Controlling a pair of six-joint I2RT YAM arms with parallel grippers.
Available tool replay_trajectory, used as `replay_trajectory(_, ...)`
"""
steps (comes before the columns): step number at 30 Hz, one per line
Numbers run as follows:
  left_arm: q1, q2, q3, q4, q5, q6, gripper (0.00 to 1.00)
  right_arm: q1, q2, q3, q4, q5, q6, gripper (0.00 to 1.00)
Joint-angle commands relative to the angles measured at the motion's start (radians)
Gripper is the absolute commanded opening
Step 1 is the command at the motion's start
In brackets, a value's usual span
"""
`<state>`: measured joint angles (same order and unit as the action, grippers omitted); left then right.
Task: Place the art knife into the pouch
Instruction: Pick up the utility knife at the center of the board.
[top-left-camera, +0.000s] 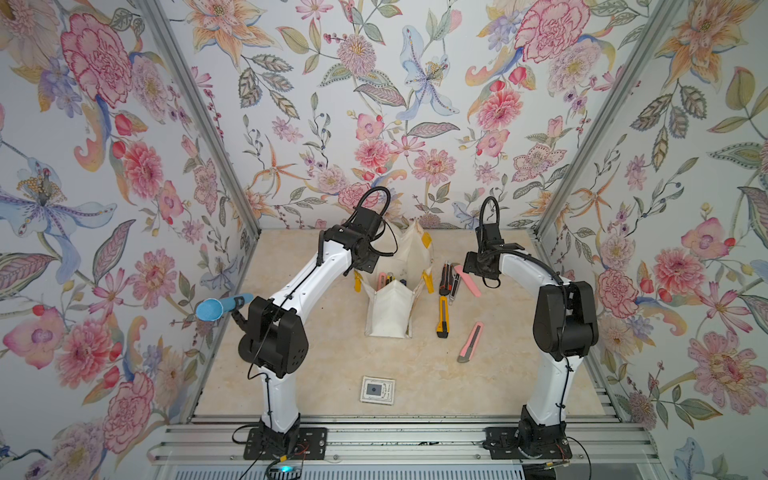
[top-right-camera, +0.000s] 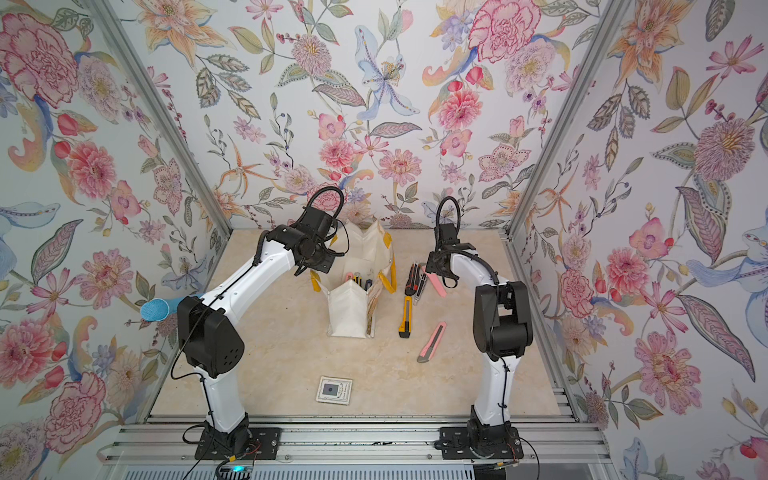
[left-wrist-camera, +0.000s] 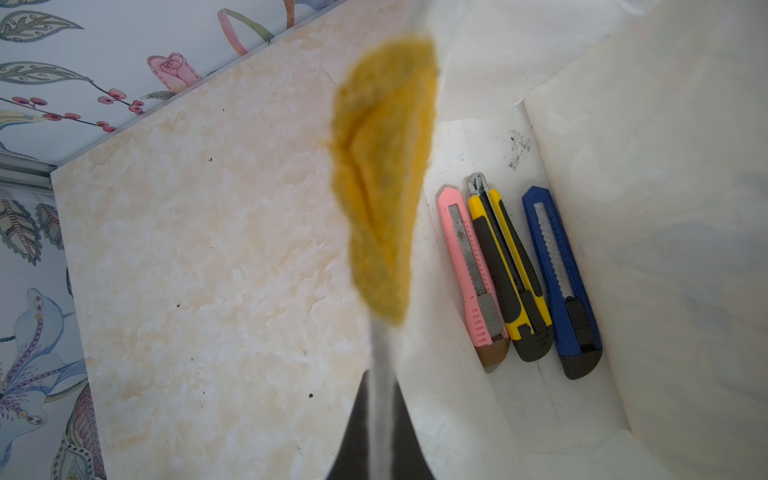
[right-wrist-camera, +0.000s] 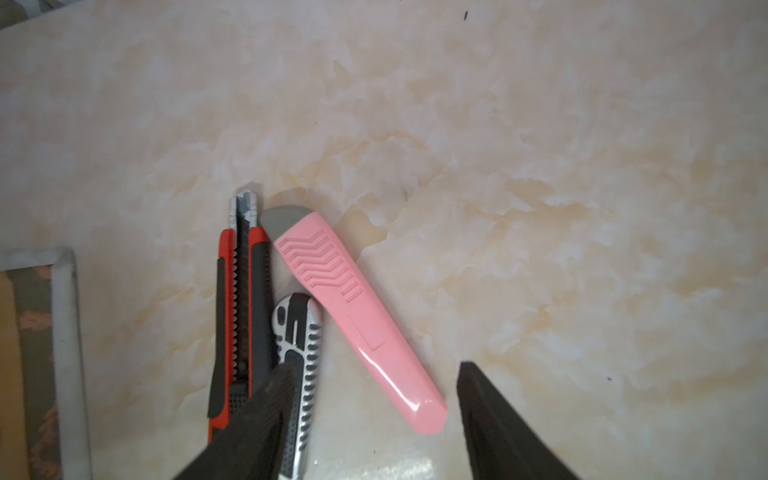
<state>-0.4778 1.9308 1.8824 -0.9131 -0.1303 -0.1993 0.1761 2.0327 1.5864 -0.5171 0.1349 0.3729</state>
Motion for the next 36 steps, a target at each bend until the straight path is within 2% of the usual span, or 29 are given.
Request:
replay_trajectory(1, 0.009, 0.009, 0.057, 0.003, -0.015, -0.025, 0.00, -0.024, 0.050, 0.087, -0.031, -0.034, -0.033, 0.67)
replay_trajectory(10, 0.011, 0.088, 0.171, -0.040, -0.035, -0.025, 0.00, -0.022, 0.216, 0.235, -0.047, -0.151, -0.050, 0.65)
replay_trajectory(16, 0.009, 0.156, 0.275, -0.075, -0.033, -0.027, 0.00, 0.009, 0.290, 0.329, -0.128, -0.086, -0.095, 0.64)
replay_trajectory(21, 0.010, 0.199, 0.340, -0.100, -0.035, -0.025, 0.00, 0.020, 0.325, 0.357, -0.154, -0.081, -0.123, 0.64)
replay_trajectory(33, 0.010, 0.188, 0.322, -0.100, -0.040, -0.041, 0.00, 0.026, 0.412, 0.453, -0.243, -0.028, -0.132, 0.64)
replay_trajectory(36, 0.010, 0.174, 0.300, -0.089, -0.043, -0.050, 0.00, 0.028, 0.422, 0.459, -0.248, -0.027, -0.135, 0.60)
